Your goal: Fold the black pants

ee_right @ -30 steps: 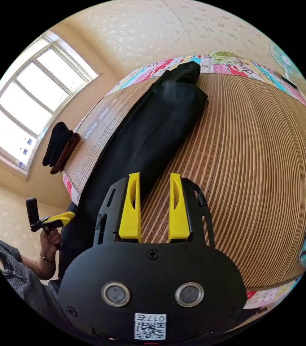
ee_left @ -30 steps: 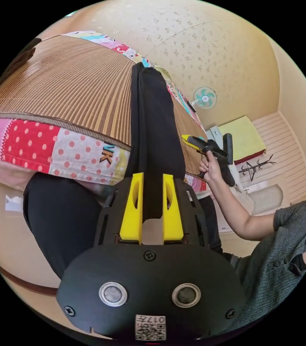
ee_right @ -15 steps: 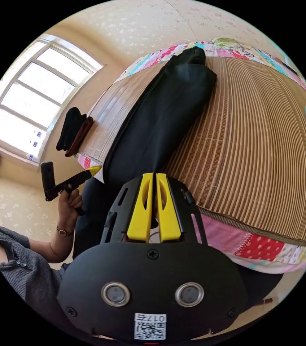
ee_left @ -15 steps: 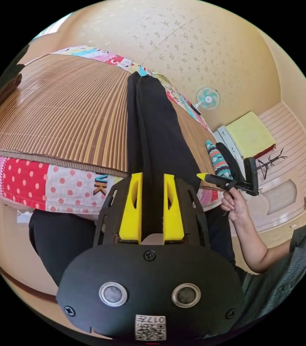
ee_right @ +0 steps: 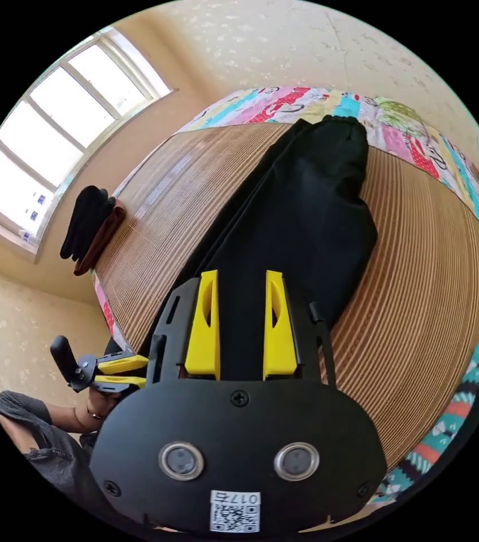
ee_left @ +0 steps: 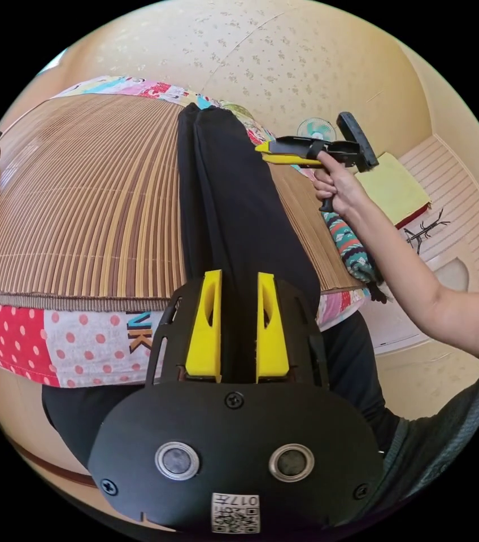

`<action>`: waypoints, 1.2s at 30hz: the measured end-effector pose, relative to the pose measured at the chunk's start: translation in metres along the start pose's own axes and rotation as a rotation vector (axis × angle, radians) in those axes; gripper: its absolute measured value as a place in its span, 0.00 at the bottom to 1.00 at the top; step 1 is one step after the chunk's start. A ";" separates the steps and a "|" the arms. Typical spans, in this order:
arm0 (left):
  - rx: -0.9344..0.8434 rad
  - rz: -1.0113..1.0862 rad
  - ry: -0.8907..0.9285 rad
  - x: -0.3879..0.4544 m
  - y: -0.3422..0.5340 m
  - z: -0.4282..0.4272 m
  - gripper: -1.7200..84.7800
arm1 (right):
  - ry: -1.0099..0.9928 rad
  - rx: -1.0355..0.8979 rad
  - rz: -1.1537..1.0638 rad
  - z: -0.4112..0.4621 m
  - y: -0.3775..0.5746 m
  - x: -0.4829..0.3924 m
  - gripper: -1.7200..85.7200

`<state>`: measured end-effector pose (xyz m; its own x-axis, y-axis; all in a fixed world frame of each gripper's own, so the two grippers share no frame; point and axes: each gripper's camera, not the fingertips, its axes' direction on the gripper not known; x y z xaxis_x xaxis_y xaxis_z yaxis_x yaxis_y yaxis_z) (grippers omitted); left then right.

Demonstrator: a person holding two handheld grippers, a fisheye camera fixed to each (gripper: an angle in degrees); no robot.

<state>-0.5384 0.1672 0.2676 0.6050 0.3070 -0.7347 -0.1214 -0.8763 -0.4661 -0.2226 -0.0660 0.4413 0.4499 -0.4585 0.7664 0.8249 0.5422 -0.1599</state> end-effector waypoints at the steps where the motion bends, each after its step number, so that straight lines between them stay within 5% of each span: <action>1: -0.005 0.001 -0.002 -0.001 -0.001 0.000 0.12 | 0.028 -0.011 -0.013 0.007 -0.016 -0.003 0.17; 9: -0.033 0.021 0.002 -0.007 -0.007 0.001 0.06 | 0.318 0.004 0.190 0.079 -0.174 0.027 0.17; 12: -0.007 0.010 0.075 -0.018 -0.005 -0.003 0.04 | 0.254 -0.001 0.261 0.097 -0.184 0.044 0.15; 18: 0.093 0.039 0.122 -0.022 -0.004 -0.031 0.01 | 0.427 0.257 0.098 0.081 -0.163 -0.035 0.07; 21: 0.144 0.025 0.078 -0.021 0.001 -0.047 0.01 | 0.328 0.353 0.035 0.068 -0.156 -0.057 0.06; 26: 0.091 -0.120 0.053 -0.041 -0.001 -0.030 0.01 | 0.351 0.074 0.155 0.108 -0.181 -0.030 0.08; 31: 0.197 -0.170 -0.017 -0.051 0.007 -0.044 0.02 | 0.127 0.233 0.084 0.066 -0.106 -0.033 0.09; 36: 0.238 -0.064 0.108 -0.037 0.006 -0.041 0.10 | -0.002 0.286 -0.225 0.028 0.072 -0.045 0.12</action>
<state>-0.5290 0.1352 0.3126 0.6960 0.3068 -0.6492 -0.2543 -0.7402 -0.6224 -0.1924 0.0130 0.4127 0.2674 -0.5876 0.7637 0.7740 0.6030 0.1930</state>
